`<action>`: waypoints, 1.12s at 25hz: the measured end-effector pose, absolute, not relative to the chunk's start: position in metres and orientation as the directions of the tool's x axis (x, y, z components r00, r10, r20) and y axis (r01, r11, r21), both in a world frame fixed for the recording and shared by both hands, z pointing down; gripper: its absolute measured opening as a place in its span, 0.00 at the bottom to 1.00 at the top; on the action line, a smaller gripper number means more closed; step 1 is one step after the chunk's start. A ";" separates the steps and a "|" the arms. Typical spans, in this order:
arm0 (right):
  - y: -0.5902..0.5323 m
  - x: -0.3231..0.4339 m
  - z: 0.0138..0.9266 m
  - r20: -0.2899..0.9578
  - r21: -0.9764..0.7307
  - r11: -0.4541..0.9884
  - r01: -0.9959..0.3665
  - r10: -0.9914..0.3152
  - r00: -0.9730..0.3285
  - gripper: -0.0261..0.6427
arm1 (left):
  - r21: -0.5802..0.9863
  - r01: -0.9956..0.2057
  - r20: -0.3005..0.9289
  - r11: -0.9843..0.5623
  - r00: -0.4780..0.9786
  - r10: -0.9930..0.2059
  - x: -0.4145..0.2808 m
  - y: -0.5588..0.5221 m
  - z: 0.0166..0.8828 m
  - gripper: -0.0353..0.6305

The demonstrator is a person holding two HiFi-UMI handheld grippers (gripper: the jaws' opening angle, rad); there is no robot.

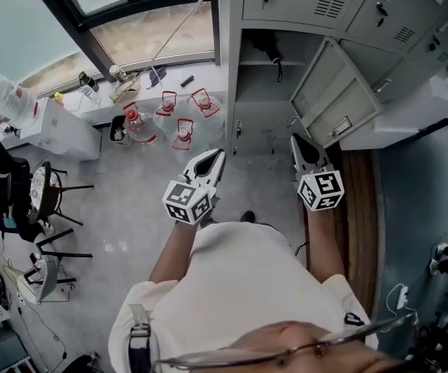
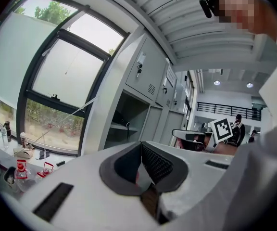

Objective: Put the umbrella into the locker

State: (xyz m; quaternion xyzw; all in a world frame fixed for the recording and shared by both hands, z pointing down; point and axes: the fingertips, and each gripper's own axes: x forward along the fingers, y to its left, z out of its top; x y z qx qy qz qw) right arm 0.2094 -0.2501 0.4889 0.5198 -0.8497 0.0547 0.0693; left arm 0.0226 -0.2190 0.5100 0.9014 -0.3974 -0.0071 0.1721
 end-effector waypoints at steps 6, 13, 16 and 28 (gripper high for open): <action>-0.234 0.189 0.469 0.138 0.055 0.463 -0.885 -0.881 -0.453 0.05 | 0.320 -0.693 0.119 -0.646 0.706 -0.698 0.009 -0.224 0.509 0.06; -0.225 0.180 0.468 0.137 0.046 0.444 -0.895 -0.890 -0.435 0.05 | 0.323 -0.675 0.114 -0.664 0.724 -0.680 0.003 -0.226 0.507 0.06; -0.225 0.180 0.467 0.136 0.040 0.438 -0.898 -0.893 -0.429 0.05 | 0.319 -0.671 0.108 -0.670 0.728 -0.677 0.001 -0.228 0.505 0.06; -0.221 0.187 0.473 0.152 -0.006 0.421 -0.907 -0.896 -0.417 0.05 | 0.323 -0.662 0.115 -0.676 0.737 -0.666 0.002 -0.228 0.507 0.06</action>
